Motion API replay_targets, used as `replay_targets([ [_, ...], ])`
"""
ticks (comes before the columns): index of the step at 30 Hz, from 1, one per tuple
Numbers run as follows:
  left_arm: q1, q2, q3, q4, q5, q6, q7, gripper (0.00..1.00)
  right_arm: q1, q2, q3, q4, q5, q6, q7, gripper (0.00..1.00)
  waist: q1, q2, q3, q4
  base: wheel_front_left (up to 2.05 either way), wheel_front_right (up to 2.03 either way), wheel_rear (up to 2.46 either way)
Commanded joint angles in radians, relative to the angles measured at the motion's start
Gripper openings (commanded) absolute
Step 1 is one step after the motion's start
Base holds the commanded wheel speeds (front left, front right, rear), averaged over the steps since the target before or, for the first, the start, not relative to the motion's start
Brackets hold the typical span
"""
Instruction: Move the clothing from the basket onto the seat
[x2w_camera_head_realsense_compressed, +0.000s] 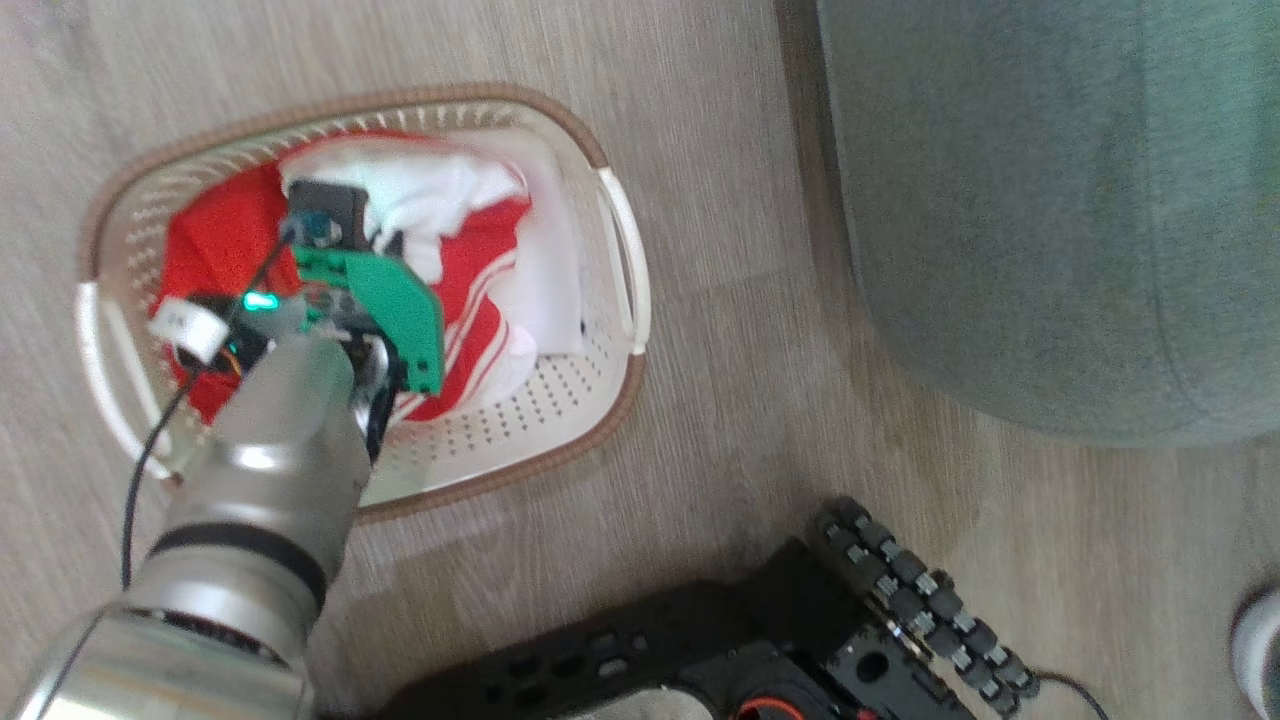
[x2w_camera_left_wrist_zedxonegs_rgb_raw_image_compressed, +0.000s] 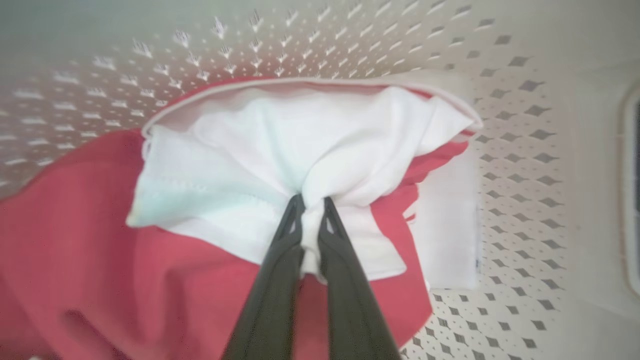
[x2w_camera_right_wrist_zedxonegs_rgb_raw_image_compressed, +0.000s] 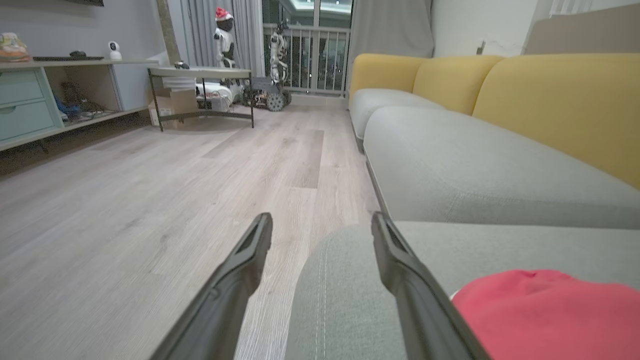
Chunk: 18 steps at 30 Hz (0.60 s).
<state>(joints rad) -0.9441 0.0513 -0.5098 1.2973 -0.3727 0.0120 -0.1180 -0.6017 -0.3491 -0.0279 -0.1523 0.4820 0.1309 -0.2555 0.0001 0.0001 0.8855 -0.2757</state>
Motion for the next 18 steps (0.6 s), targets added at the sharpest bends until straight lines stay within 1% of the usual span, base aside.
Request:
replay_targets([
  [1, 0.042, 0.003, 0.006, -0.007, -0.003, -0.004, -0.019, 0.00, 0.050, -0.013, -0.006, -0.021, -0.006, 0.000, -0.006, 1.00, -0.0001, -0.0001, -0.065, 0.024, 0.00, 0.00, 0.00],
  [5, 0.092, 0.000, -0.015, -0.019, -0.021, -0.040, -0.075, 0.00, 0.087, -0.019, -0.010, -0.005, -0.014, 0.000, -0.006, 1.00, -0.0001, -0.0001, -0.168, 0.050, 0.00, 0.00, 0.00],
  [7, 0.126, -0.001, -0.027, -0.046, -0.046, -0.060, -0.092, 0.00, 0.107, -0.018, -0.010, 0.000, -0.017, 0.000, -0.006, 1.00, -0.0001, -0.0001, -0.221, 0.062, 0.00, 0.00, 0.00],
  [10, 0.172, -0.001, -0.061, -0.092, -0.082, -0.078, -0.110, 0.00, 0.140, -0.017, -0.016, 0.011, -0.022, 0.000, -0.006, 1.00, -0.0001, -0.0001, -0.296, 0.085, 0.00, 0.00, 0.00],
  [14, 0.218, -0.001, -0.112, -0.154, -0.124, -0.085, -0.127, 0.00, 0.187, -0.016, -0.017, 0.027, -0.031, 0.000, -0.006, 1.00, -0.0001, -0.0001, -0.386, 0.117, 0.00, 0.00, 0.00],
  [18, 0.246, -0.001, -0.144, -0.214, -0.152, -0.072, -0.140, 0.00, 0.230, -0.012, -0.016, 0.038, -0.038, 0.000, -0.006, 1.00, -0.0001, -0.0001, -0.461, 0.149, 0.00, 0.00, 0.00],
])
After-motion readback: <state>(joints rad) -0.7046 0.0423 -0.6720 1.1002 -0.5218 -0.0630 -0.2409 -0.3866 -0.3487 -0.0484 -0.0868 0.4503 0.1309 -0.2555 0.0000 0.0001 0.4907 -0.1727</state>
